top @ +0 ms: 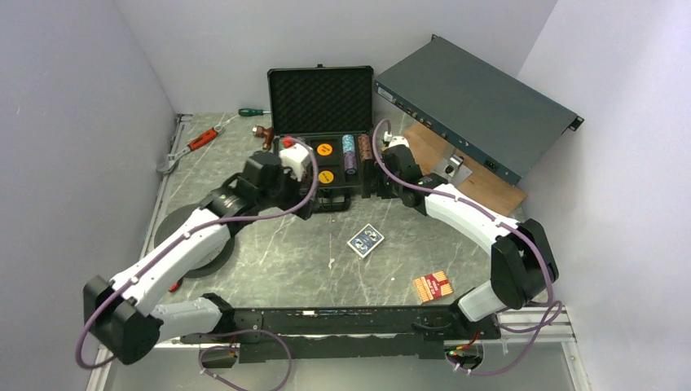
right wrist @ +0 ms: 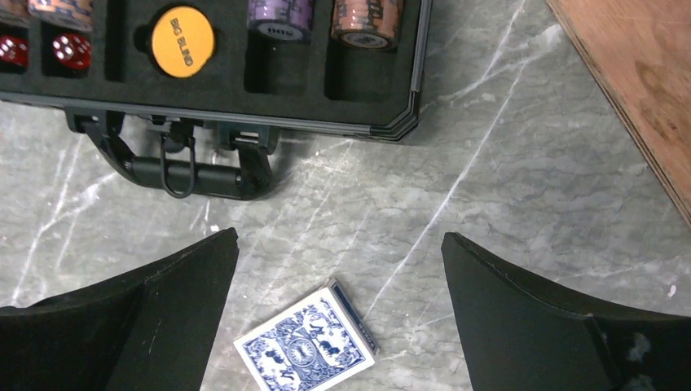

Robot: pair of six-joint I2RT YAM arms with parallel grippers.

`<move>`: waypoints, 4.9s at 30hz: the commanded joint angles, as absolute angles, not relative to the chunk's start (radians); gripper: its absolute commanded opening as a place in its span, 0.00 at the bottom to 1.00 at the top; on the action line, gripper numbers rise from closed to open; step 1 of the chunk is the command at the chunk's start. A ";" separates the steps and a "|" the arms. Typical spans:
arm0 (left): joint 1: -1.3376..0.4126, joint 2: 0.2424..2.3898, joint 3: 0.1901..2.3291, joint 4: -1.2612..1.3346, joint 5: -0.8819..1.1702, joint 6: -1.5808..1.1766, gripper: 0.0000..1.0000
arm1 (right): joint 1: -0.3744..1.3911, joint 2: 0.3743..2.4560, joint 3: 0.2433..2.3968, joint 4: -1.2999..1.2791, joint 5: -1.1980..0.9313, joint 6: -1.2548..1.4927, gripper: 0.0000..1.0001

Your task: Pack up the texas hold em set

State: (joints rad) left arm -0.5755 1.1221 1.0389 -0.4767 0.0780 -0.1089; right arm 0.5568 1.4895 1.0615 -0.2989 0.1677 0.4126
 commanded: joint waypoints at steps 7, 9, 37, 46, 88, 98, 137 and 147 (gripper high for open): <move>-0.759 1.366 1.130 -0.453 0.073 -0.127 0.96 | 0.544 1.429 0.984 -0.226 0.129 0.314 1.00; -0.796 1.411 1.145 -0.443 0.060 -0.120 0.98 | 0.538 1.425 0.981 -0.233 0.128 0.316 1.00; -0.961 1.774 1.157 -0.211 0.018 -0.176 0.92 | 0.472 1.487 1.029 -0.360 0.279 0.424 1.00; -0.976 1.807 1.141 -0.173 0.003 -0.172 0.89 | 0.409 1.520 1.041 -0.401 0.285 0.484 1.00; -1.032 1.890 1.247 -0.319 -0.206 -0.105 0.00 | 0.394 1.536 1.042 -0.388 0.213 0.471 1.00; -1.031 1.763 1.213 -0.394 -0.304 -0.095 0.00 | 0.394 1.534 1.041 -0.389 0.208 0.468 1.00; -0.601 1.542 1.280 -0.442 0.240 0.791 0.00 | 0.394 1.531 1.043 -0.391 0.190 0.462 1.00; -0.535 1.666 1.376 -0.459 0.388 0.896 0.00 | 0.394 1.536 1.043 -0.385 0.182 0.463 1.00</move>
State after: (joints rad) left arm -0.5449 1.6211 1.2808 -0.4664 0.2634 0.8112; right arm 0.3988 1.5352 1.0039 -0.3996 0.1970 0.4671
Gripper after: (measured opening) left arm 0.688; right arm 0.994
